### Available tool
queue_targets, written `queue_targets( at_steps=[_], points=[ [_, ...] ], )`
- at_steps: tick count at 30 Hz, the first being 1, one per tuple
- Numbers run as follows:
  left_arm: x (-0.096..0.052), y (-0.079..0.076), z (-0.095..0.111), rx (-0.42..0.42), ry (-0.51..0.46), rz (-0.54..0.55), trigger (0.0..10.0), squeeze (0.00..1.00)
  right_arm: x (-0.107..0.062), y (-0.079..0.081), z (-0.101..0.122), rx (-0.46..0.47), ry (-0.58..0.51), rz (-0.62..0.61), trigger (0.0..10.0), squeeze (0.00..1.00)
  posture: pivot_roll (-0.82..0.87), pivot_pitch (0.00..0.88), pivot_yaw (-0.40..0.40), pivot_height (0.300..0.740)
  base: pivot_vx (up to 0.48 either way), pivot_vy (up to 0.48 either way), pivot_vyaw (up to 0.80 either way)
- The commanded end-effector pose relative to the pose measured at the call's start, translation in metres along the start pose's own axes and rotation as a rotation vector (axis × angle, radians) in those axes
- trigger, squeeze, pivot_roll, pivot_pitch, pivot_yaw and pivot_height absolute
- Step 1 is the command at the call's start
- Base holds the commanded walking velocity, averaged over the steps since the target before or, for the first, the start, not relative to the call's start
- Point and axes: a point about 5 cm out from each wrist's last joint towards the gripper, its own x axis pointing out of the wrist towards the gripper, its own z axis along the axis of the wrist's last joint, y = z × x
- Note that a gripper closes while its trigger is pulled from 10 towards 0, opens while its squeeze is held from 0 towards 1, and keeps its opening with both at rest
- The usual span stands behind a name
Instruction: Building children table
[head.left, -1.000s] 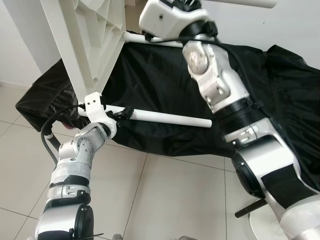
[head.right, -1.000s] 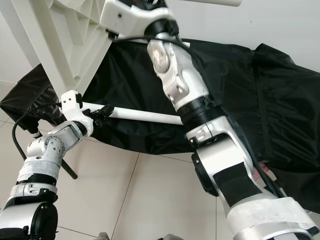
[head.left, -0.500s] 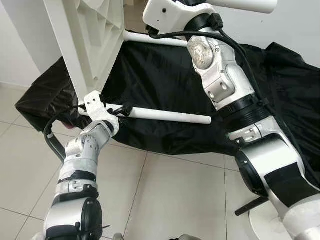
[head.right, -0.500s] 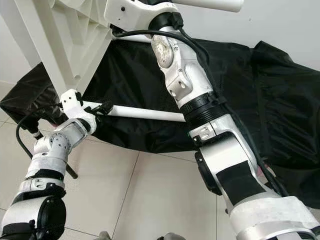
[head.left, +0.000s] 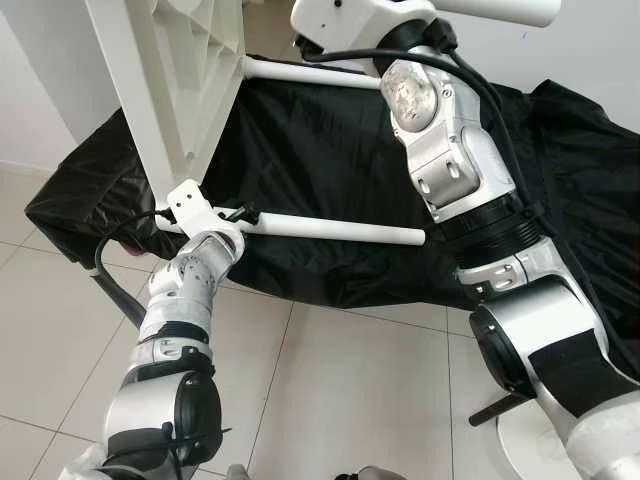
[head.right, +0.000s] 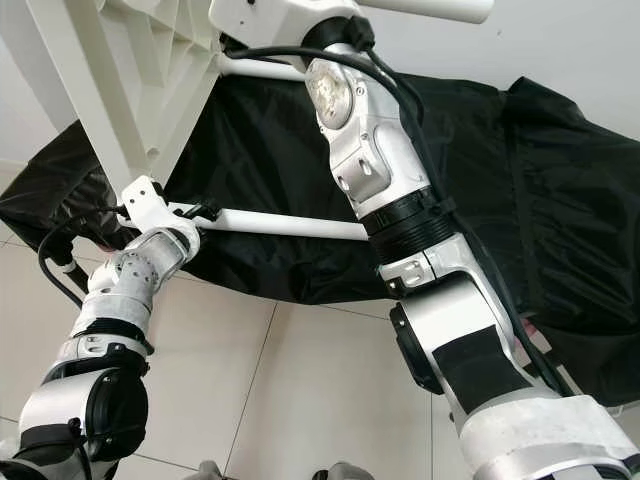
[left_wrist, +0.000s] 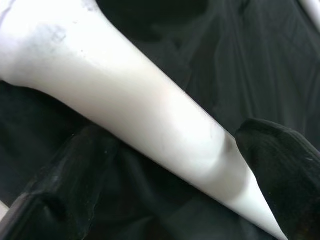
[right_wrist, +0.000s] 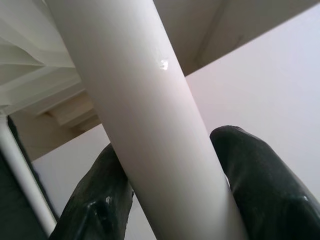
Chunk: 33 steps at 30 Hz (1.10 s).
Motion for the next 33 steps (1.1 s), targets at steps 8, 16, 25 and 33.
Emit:
queue_targets(
  at_steps=[8, 16, 25, 33],
  points=[
    [0.007, -0.045, 0.007, -0.021, -0.044, -0.078, 10.0, 0.0, -0.004, -0.05, -0.012, 0.363, 0.062, -0.215, 0.0, 0.0, -0.1, 0.051, 0.013, 0.74, 0.0, 0.0, 0.0],
    [0.012, -0.06, 0.006, 0.004, -0.085, -0.046, 10.0, 0.0, -0.007, -0.062, -0.019, 0.451, 0.095, -0.232, 0.0, 0.0, -0.1, 0.05, 0.017, 0.74, 0.0, 0.0, 0.0],
    [0.007, -0.08, 0.036, -0.006, -0.265, -0.092, 0.0, 0.0, -0.01, -0.068, -0.022, 0.466, 0.109, -0.24, 0.0, 0.0, -0.12, 0.049, 0.026, 0.74, 0.0, 0.0, 0.0],
    [-0.014, -0.083, 0.103, 0.08, -0.547, -0.155, 0.0, 0.0, -0.026, -0.073, -0.041, 0.471, 0.154, -0.268, 0.0, 0.0, -0.11, 0.057, 0.028, 0.74, 0.0, 0.0, 0.0]
  ],
)
